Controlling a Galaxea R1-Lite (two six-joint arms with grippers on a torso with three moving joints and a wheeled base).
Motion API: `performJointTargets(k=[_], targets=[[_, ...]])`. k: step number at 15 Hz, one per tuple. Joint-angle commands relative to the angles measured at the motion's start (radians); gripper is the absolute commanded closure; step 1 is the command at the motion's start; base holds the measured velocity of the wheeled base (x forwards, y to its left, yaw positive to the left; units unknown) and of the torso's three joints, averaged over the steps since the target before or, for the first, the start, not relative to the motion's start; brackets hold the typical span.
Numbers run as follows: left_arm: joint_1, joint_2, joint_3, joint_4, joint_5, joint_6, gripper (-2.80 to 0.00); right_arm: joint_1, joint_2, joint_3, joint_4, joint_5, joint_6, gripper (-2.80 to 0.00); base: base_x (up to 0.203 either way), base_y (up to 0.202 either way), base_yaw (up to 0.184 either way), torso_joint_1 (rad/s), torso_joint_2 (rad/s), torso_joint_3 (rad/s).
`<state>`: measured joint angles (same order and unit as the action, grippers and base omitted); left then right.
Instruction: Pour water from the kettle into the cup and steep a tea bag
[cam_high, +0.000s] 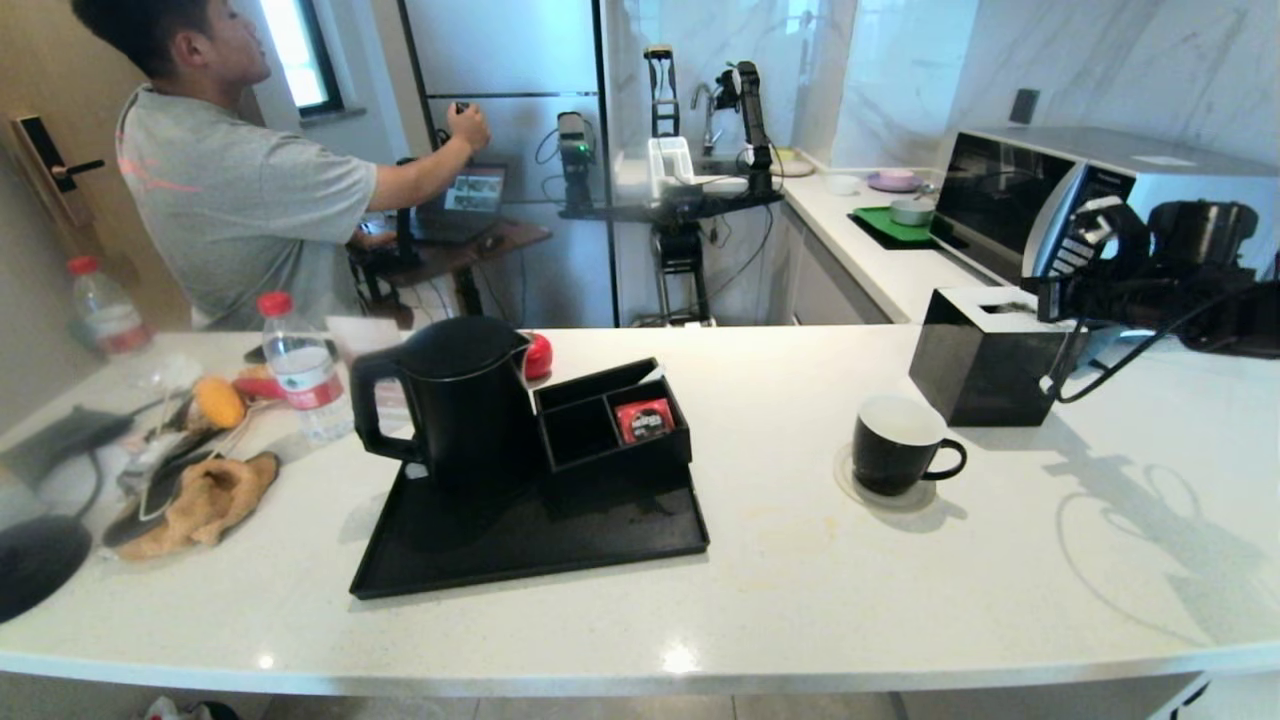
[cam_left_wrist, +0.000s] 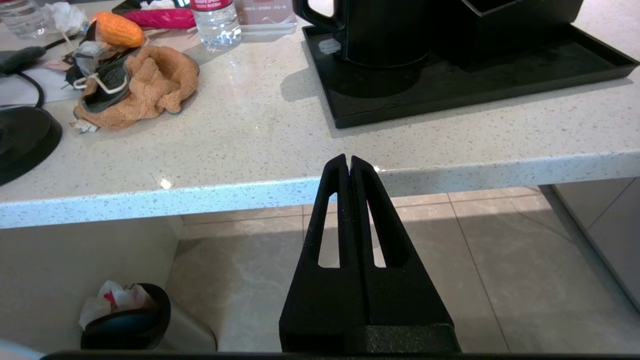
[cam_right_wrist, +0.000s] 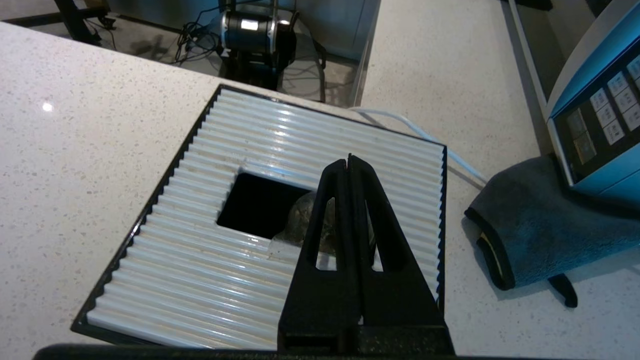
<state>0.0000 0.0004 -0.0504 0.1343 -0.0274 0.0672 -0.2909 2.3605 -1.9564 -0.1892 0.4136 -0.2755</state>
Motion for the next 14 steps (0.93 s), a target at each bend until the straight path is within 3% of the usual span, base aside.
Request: performJointTargets(k=[1,14], targets=[[0.0,0.0,0.0,0.001,0.0,0.0,0.0,0.001,0.023,0.001,0.007,0.002,-0.003,0.0,0.0,0.0,0.0,0.0,0.0,0.0],[0.0,0.0,0.0,0.001,0.0,0.0,0.0,-0.003,0.0,-0.001,-0.056,0.005,-0.005,0.0,0.0,0.0,0.0,0.0,0.0,0.0]])
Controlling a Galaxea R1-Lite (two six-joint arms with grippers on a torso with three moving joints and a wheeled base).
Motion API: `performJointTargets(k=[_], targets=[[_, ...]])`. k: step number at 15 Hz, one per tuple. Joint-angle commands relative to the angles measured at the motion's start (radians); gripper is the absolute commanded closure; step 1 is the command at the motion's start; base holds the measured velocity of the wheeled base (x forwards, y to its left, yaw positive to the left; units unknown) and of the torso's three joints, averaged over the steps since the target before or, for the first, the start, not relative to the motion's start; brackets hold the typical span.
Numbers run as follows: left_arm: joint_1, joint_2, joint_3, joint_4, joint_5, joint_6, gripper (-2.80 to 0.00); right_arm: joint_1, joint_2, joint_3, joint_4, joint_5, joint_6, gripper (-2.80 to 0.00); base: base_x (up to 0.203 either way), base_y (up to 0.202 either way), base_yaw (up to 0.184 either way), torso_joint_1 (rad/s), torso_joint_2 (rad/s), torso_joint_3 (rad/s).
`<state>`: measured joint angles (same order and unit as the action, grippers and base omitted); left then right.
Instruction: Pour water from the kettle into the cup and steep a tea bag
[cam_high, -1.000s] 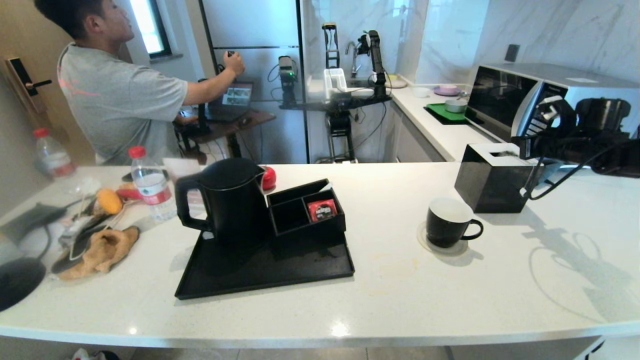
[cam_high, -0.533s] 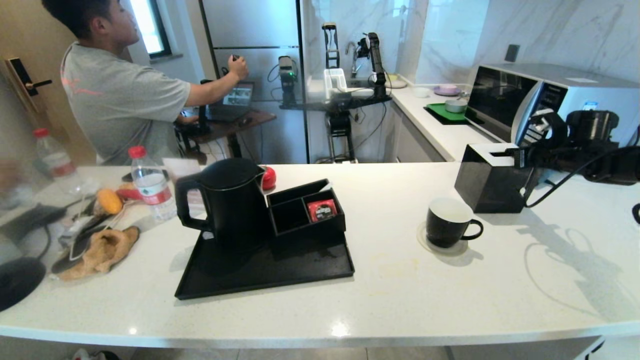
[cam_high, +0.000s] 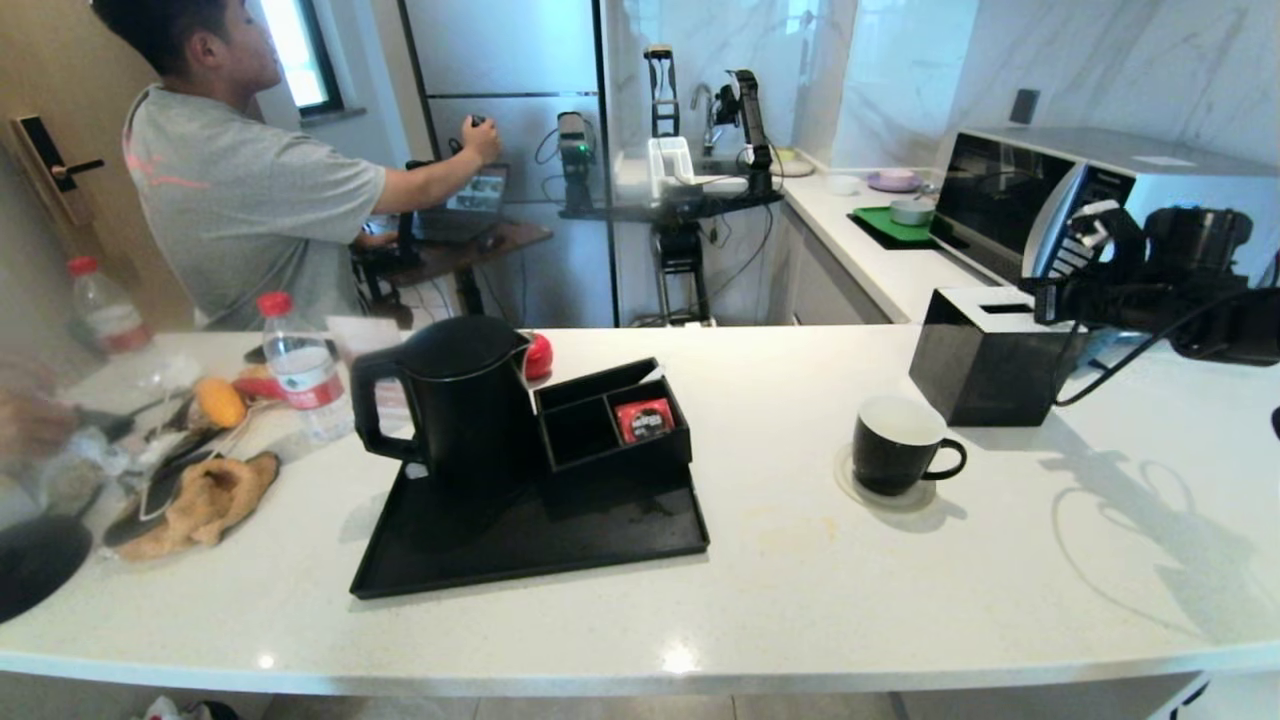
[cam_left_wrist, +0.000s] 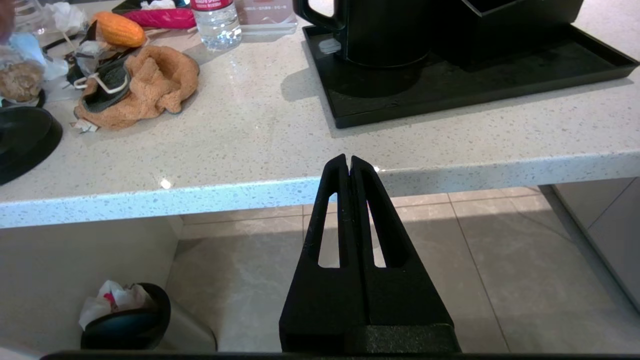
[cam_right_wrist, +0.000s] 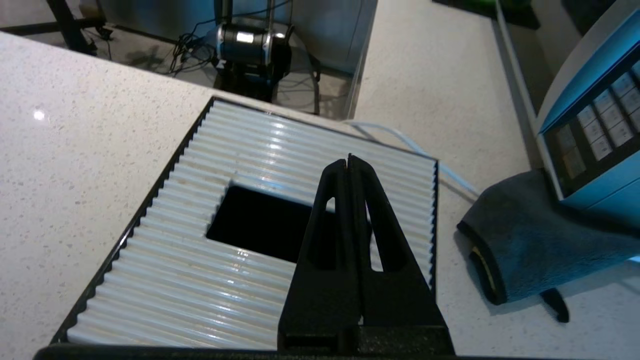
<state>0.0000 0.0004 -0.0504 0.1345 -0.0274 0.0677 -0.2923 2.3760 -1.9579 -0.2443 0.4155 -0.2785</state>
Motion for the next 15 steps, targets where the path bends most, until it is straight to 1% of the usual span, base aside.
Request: performJointTargets(k=[1,3,6,8,12,15], targets=[[0.0,0.0,0.0,0.001,0.0,0.001,0.0,-0.002,-0.027,0.001,-0.015,0.003,-0.001,0.0,0.0,0.0,0.0,0.0,0.0,0.0],[0.0,0.0,0.0,0.001,0.0,0.0,0.0,-0.002,-0.05,0.001,-0.039,0.003,-0.001,0.0,0.0,0.0,0.0,0.0,0.0,0.0],[0.0,0.0,0.0,0.001,0.0,0.0,0.0,-0.002,-0.096,0.009,-0.039,0.003,-0.001,0.0,0.0,0.0,0.0,0.0,0.0,0.0],[0.001,0.0,0.0,0.0,0.0,0.0,0.0,-0.002,-0.137,0.056,-0.037,0.002,-0.002,0.0,0.0,0.0,0.0,0.0,0.0,0.0],[0.0,0.0,0.0,0.001,0.0,0.001,0.0,-0.013,-0.262,0.282,-0.043,0.0,-0.005,0.0,0.0,0.0,0.0,0.0,0.0,0.0],[0.0,0.0,0.0,0.001,0.0,0.0,0.0,-0.045,-0.349,0.478,-0.055,-0.002,-0.006,0.0,0.0,0.0,0.0,0.0,0.0,0.0]])
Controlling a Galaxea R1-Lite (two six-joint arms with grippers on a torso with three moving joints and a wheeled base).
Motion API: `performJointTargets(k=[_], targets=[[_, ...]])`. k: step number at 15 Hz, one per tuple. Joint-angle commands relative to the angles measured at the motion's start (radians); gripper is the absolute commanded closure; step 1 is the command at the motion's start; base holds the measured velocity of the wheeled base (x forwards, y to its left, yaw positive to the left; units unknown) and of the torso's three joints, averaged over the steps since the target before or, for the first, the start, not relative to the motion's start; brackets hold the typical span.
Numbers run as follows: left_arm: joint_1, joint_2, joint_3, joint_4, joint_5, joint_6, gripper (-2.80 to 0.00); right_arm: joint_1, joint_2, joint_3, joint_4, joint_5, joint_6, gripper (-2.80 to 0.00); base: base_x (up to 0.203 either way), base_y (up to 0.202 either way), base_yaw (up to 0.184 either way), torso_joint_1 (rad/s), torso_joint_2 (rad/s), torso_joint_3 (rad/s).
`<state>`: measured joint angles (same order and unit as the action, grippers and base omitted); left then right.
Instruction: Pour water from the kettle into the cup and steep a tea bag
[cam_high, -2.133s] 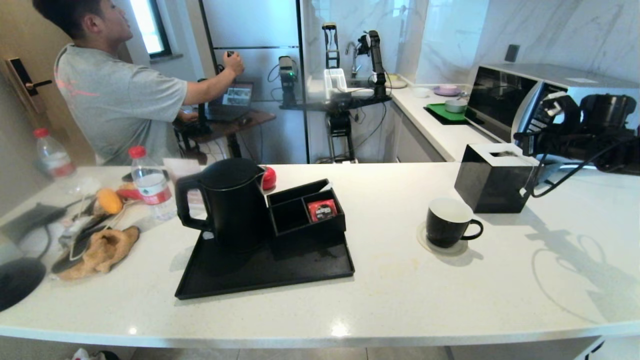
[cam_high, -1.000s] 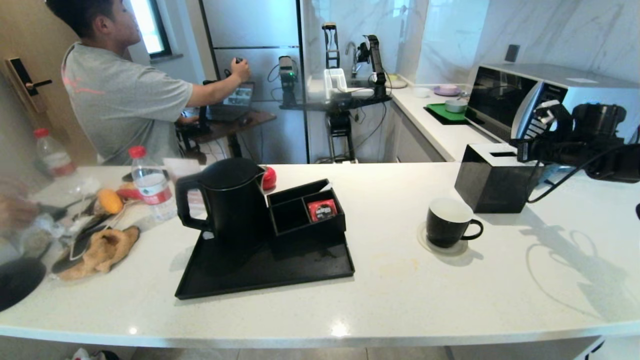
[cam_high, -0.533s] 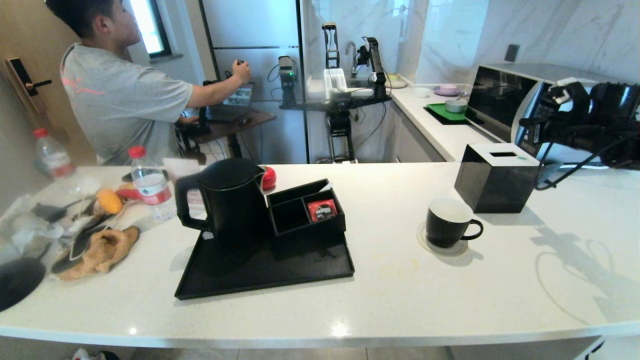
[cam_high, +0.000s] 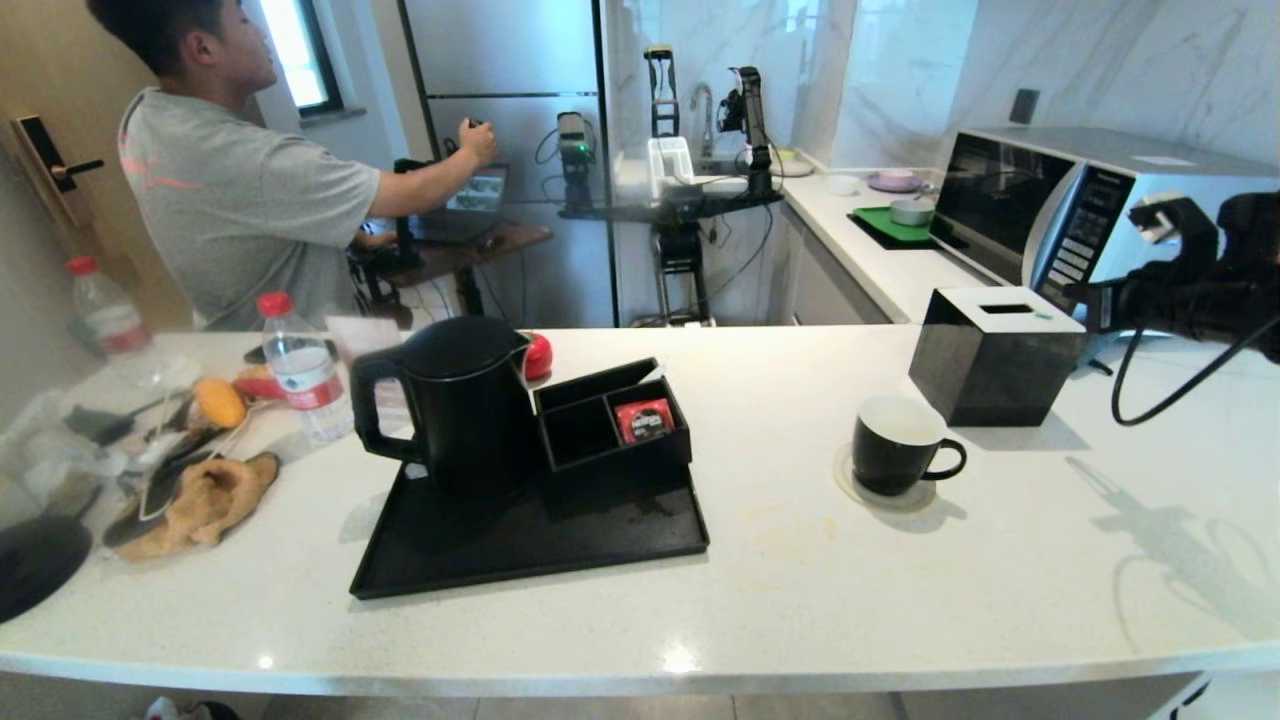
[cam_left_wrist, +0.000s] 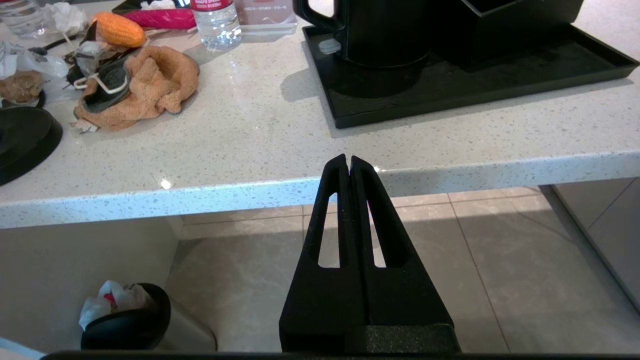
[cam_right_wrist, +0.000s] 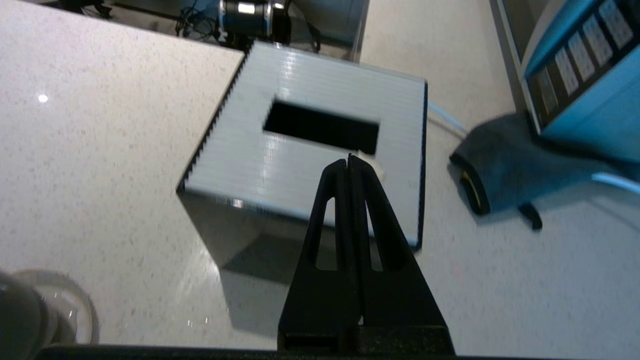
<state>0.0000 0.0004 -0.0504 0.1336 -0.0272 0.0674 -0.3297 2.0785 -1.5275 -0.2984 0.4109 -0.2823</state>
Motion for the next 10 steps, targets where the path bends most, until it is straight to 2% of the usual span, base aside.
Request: performJointTargets(k=[1,3,7,10], targets=[[0.0,0.0,0.0,0.001,0.0,0.0,0.0,-0.025,-0.066,0.093,-0.015,0.003,-0.002,0.0,0.0,0.0,0.0,0.0,0.0,0.0],[0.0,0.0,0.0,0.001,0.0,0.0,0.0,-0.055,-0.054,0.125,-0.061,0.005,-0.001,0.0,0.0,0.0,0.0,0.0,0.0,0.0],[0.0,0.0,0.0,0.001,0.0,0.0,0.0,-0.063,0.035,0.099,-0.189,0.006,0.009,0.0,0.0,0.0,0.0,0.0,0.0,0.0],[0.0,0.0,0.0,0.001,0.0,0.0,0.0,-0.062,0.08,0.061,-0.206,0.008,0.014,0.0,0.0,0.0,0.0,0.0,0.0,0.0]])
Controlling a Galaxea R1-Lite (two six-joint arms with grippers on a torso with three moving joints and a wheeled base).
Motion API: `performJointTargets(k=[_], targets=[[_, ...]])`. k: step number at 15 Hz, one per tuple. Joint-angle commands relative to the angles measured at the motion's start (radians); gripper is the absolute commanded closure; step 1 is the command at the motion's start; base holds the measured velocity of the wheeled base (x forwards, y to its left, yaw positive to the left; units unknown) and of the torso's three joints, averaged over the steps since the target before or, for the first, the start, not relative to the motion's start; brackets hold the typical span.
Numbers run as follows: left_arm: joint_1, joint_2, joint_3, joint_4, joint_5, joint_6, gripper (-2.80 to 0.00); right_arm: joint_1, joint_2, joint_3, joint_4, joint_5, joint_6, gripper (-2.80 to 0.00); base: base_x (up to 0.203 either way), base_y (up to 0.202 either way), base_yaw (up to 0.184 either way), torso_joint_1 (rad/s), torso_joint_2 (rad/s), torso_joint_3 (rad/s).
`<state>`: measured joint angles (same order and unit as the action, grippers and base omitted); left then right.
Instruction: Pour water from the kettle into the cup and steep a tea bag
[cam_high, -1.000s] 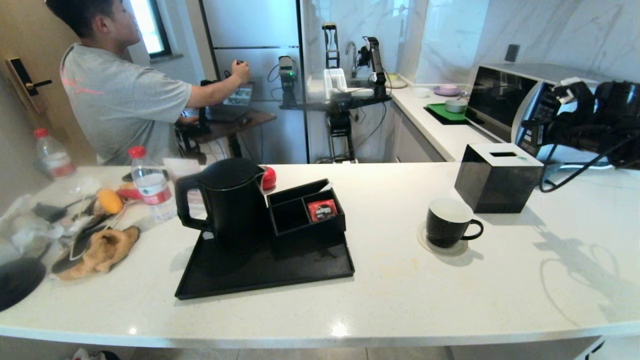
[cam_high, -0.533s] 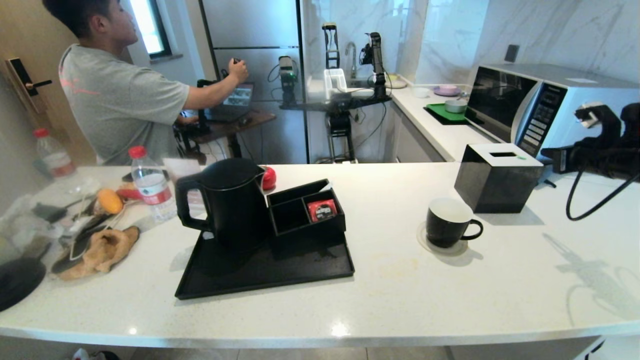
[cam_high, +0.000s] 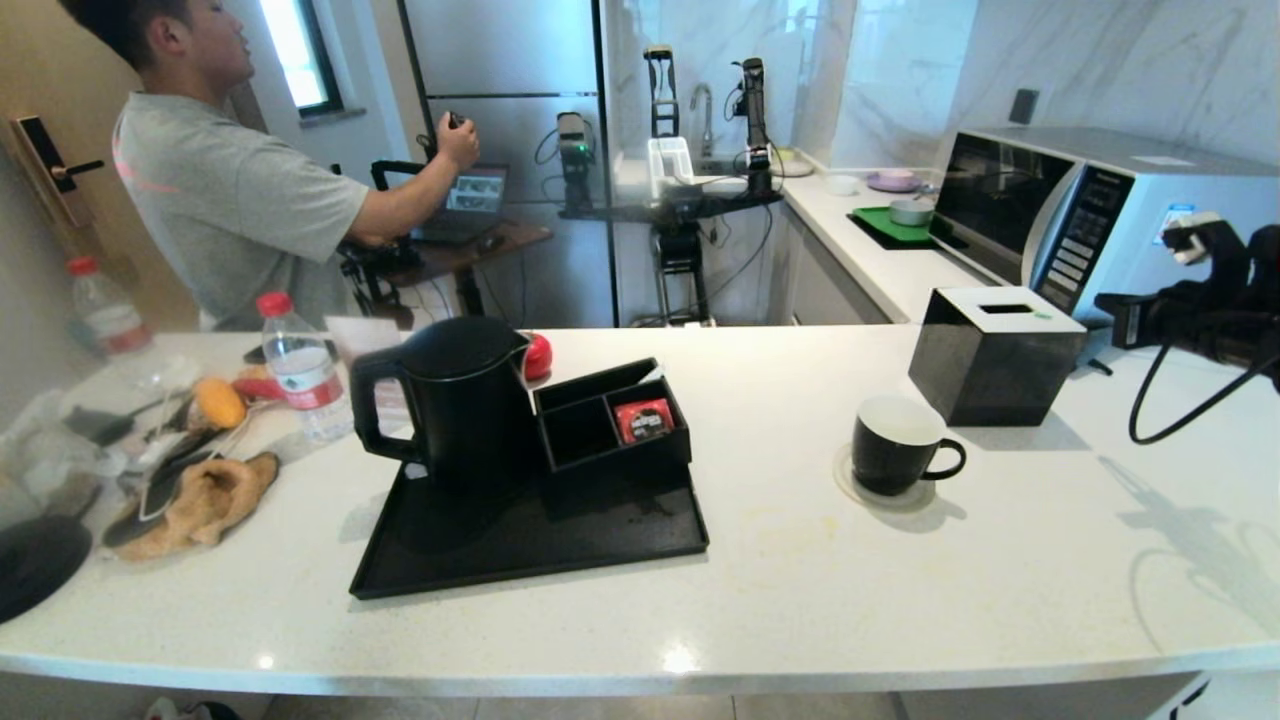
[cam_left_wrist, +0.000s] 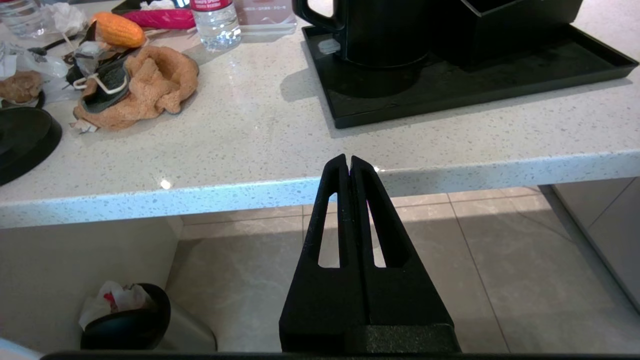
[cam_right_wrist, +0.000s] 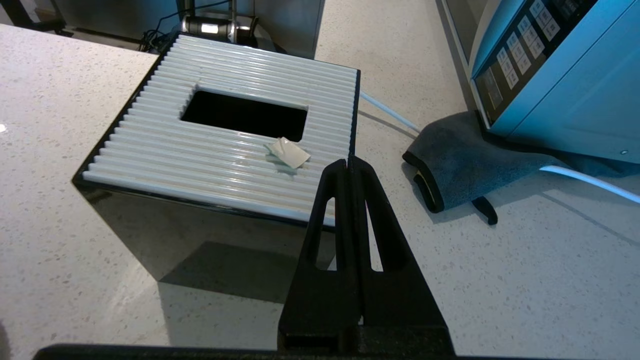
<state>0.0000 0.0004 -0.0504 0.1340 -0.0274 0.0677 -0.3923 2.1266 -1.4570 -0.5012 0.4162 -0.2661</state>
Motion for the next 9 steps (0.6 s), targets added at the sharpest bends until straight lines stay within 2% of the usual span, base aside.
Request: performJointTargets(k=[1,3,6,9], targets=[[0.0,0.0,0.0,0.001,0.0,0.0,0.0,0.002,0.047,-0.028,-0.003,0.003,0.0,0.0,0.0,0.0,0.0,0.0,0.0,0.0],[0.0,0.0,0.0,-0.001,0.0,0.0,0.0,0.004,0.072,-0.063,-0.003,0.003,0.004,0.0,0.0,0.0,0.0,0.0,0.0,0.0],[0.0,0.0,0.0,0.0,0.0,0.0,0.0,0.025,0.081,-0.098,-0.005,0.003,0.051,0.0,0.0,0.0,0.0,0.0,0.0,0.0],[0.0,0.0,0.0,0.001,0.0,0.0,0.0,0.052,0.081,-0.105,-0.005,0.004,0.053,0.0,0.0,0.0,0.0,0.0,0.0,0.0]])
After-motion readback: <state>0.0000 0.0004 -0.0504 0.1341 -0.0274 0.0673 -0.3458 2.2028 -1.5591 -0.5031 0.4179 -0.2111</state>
